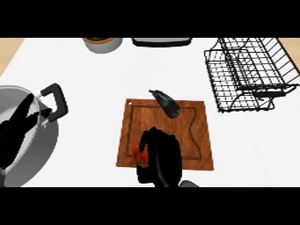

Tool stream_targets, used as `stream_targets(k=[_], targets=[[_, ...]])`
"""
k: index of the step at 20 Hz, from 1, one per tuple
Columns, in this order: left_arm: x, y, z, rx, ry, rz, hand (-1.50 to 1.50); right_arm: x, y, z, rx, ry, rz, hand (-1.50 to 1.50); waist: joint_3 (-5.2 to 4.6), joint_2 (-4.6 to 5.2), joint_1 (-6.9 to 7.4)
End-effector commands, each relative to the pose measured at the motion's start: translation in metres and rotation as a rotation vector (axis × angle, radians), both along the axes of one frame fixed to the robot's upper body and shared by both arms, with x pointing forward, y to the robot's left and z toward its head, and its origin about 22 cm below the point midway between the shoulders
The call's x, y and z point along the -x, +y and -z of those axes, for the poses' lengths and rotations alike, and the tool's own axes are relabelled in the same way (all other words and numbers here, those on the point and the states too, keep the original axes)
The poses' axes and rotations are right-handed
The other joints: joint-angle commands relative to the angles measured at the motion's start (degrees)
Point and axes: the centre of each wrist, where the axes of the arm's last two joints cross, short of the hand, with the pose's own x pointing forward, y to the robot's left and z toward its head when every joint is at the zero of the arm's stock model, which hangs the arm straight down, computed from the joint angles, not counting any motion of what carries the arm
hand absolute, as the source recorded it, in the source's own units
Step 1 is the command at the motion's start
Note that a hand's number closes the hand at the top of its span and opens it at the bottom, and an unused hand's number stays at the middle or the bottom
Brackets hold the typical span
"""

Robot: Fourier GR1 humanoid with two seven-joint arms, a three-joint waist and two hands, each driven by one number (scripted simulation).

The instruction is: Pick the tomato from the cutting board and place it in the tiered basket

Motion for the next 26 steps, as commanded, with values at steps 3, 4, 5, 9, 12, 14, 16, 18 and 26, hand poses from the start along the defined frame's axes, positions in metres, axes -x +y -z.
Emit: stream_targets(k=[3, 4, 5, 9, 12, 14, 16, 18, 26], targets=[[0.033, 0.018, 0.037, -0.022, 0.169, -0.102, 0.00, 0.008, 0.019, -0.079, 0.074, -0.181, 0.091, 1.50, -0.64, 0.45, -0.73], [0.036, 0.026, 0.034, -0.012, 0.178, -0.098, 0.00, 0.002, 0.015, -0.091, 0.074, -0.208, 0.128, 1.50, -0.59, 0.63, -0.68], [0.034, 0.020, 0.040, -0.024, 0.172, -0.097, 0.00, 0.011, 0.017, -0.101, 0.053, -0.226, 0.132, 1.50, -0.61, 0.73, -0.99], [0.023, 0.014, 0.039, -0.028, 0.154, -0.076, 0.00, 0.008, 0.012, -0.148, 0.009, -0.272, 0.150, 1.50, -0.55, 1.44, -0.20], [0.026, 0.022, 0.038, -0.023, 0.170, -0.082, 0.00, -0.001, -0.002, -0.174, -0.020, -0.291, 0.169, 1.50, -0.53, 1.59, -0.19], [0.019, 0.026, 0.024, -0.013, 0.148, -0.085, 0.00, -0.009, -0.008, -0.180, -0.018, -0.300, 0.204, 1.50, -0.47, 1.63, 0.14], [0.025, 0.021, 0.028, -0.014, 0.152, -0.074, 0.00, -0.029, -0.018, -0.182, -0.043, -0.329, 0.216, 1.50, -0.42, 1.85, 0.75], [0.035, 0.009, 0.045, -0.005, 0.156, -0.063, 0.00, -0.035, -0.031, -0.196, -0.056, -0.351, 0.219, 1.50, -0.44, 1.87, 0.76], [0.025, 0.019, 0.036, -0.012, 0.142, -0.067, 0.00, -0.102, -0.075, -0.207, 0.023, -0.396, 0.263, 1.50, -0.41, 2.27, 1.45]])
